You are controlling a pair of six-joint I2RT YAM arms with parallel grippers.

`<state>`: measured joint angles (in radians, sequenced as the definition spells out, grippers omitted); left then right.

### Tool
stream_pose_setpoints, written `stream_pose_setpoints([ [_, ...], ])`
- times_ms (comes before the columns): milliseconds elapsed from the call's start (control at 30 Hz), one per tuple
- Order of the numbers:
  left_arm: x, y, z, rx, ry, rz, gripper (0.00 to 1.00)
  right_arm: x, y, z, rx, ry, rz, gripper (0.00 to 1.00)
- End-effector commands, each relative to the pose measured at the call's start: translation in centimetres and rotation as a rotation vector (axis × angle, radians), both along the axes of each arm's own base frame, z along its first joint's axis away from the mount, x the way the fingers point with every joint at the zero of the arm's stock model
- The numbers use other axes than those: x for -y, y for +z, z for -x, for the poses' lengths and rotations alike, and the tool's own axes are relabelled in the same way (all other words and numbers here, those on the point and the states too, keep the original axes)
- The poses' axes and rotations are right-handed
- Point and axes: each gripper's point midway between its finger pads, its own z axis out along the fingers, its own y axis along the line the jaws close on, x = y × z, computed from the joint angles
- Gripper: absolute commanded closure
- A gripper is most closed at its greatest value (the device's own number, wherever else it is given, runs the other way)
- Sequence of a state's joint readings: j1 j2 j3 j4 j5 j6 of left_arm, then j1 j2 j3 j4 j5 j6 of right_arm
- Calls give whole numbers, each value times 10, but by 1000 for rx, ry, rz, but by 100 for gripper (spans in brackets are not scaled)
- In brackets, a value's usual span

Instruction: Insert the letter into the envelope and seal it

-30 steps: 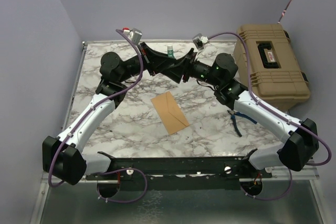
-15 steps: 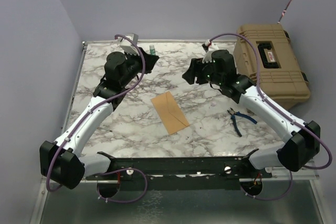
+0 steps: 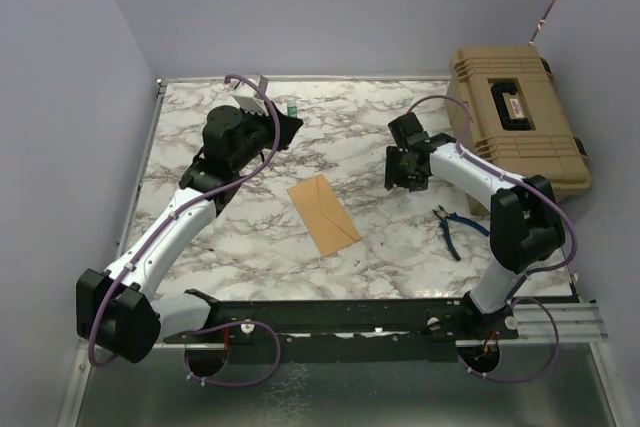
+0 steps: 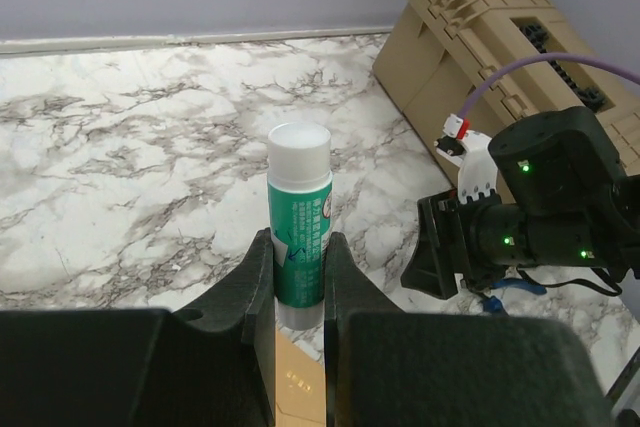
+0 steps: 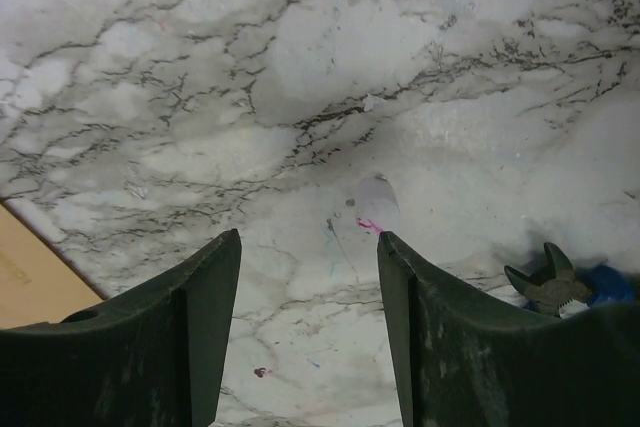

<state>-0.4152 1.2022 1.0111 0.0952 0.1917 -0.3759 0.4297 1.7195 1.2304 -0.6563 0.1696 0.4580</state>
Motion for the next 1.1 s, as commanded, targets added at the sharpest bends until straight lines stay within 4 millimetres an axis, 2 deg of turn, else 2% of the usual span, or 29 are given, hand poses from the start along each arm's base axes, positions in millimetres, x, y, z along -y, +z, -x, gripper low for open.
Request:
stream_pose_setpoints([
  [0, 6, 3, 10, 20, -53, 18, 100, 15, -18, 12, -48, -60, 40, 40],
  [133, 9, 0, 13, 12, -71, 26, 100, 26, -32, 16, -69, -82, 66, 40],
  [367, 11, -1, 12, 11, -81, 28, 100, 35, -44, 15, -80, -98, 78, 38],
  [700, 14, -4, 13, 4, -99, 32, 100, 35, -47, 0, -32, -92, 59, 53],
  [833, 15, -4, 13, 3, -104, 34, 100, 35, -48, -2, -38, -94, 57, 62],
  [900, 15, -4, 13, 5, -103, 35, 100, 33, -49, -1, -46, -87, 48, 73],
  [1000, 16, -4, 14, 5, -107, 39, 100, 31, -47, 1, -51, -82, 35, 95],
  [1067, 17, -4, 15, 3, -115, 41, 100, 29, -37, 0, -36, -77, 20, 99],
])
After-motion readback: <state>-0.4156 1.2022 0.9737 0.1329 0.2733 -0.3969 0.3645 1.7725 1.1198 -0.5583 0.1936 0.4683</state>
